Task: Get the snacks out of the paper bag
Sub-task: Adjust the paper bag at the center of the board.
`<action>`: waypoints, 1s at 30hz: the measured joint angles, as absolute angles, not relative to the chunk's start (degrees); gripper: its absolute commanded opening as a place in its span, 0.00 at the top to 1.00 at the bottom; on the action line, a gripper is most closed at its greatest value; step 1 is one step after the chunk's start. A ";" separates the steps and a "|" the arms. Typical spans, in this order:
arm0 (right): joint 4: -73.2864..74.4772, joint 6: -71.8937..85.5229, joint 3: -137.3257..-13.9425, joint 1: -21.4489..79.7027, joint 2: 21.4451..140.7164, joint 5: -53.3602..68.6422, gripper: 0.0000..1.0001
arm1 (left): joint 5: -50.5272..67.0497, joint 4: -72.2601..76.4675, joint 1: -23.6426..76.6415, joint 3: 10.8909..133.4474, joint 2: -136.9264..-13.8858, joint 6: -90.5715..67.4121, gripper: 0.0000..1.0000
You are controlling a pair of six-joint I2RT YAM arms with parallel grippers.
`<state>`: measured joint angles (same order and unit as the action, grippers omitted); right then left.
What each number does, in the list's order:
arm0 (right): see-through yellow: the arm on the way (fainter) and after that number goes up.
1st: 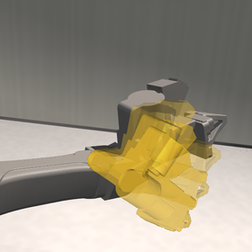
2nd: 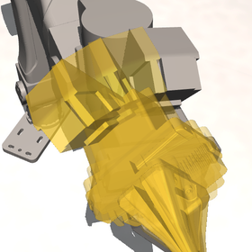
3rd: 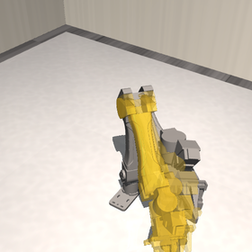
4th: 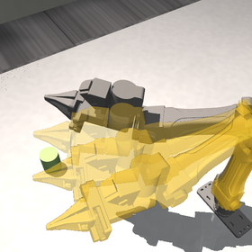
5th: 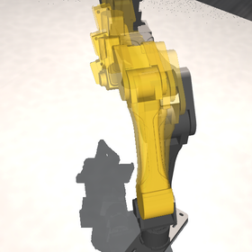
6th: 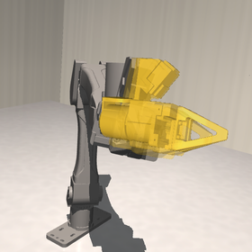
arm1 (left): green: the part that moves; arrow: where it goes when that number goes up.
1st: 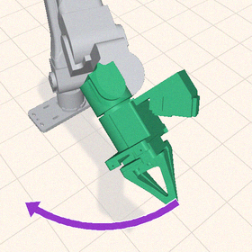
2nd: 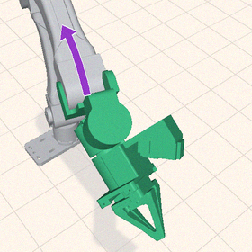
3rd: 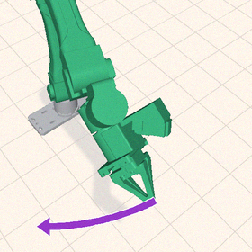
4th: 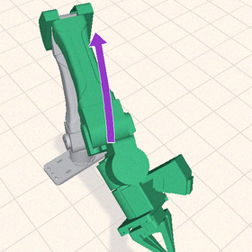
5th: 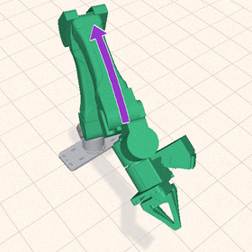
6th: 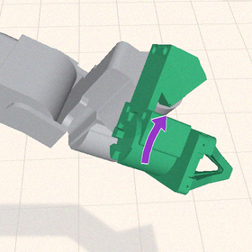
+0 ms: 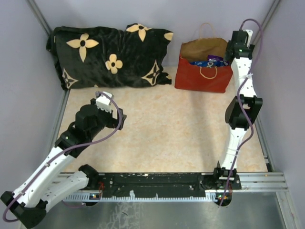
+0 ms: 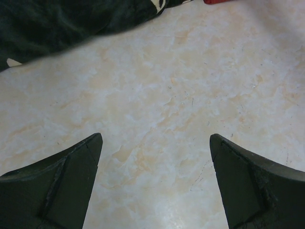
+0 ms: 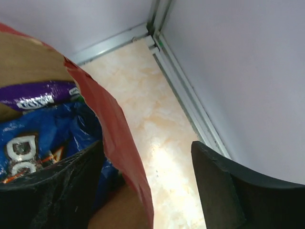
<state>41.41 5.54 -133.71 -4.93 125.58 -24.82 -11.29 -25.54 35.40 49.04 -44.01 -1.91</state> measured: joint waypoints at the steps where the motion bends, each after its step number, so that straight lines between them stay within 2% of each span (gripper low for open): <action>1: 41.69 5.43 -132.66 -5.30 125.58 -24.12 0.42 | -11.07 -25.21 35.40 49.04 -44.27 -2.42 0.01; 4: 40.84 5.65 -129.43 -5.67 124.75 -22.31 0.58 | -11.20 -23.46 35.44 49.28 -47.37 -5.10 0.00; 8: 38.57 6.76 -120.18 -5.37 119.57 -20.05 0.91 | -10.79 -21.80 35.55 54.85 -59.92 -9.32 0.00; 10: 37.23 7.25 -114.43 -5.37 115.46 -19.14 0.98 | -10.28 -20.78 35.55 59.42 -67.33 -10.76 0.00; 16: 33.43 9.58 -94.76 -5.37 99.77 -17.12 1.00 | -9.54 -15.97 35.64 77.23 -84.60 -12.25 0.00; 22: 29.54 10.44 -79.02 -4.95 86.76 -15.75 1.00 | -5.93 -4.49 35.66 93.08 -97.34 -12.60 0.00; 26: 27.29 9.96 -72.29 -5.04 81.01 -14.59 1.00 | -2.22 -0.36 35.88 104.20 -107.63 -13.52 0.00; 30: 26.22 9.28 -68.47 -5.04 77.06 -12.14 1.00 | -1.37 -1.15 37.71 122.78 -122.23 -12.78 0.00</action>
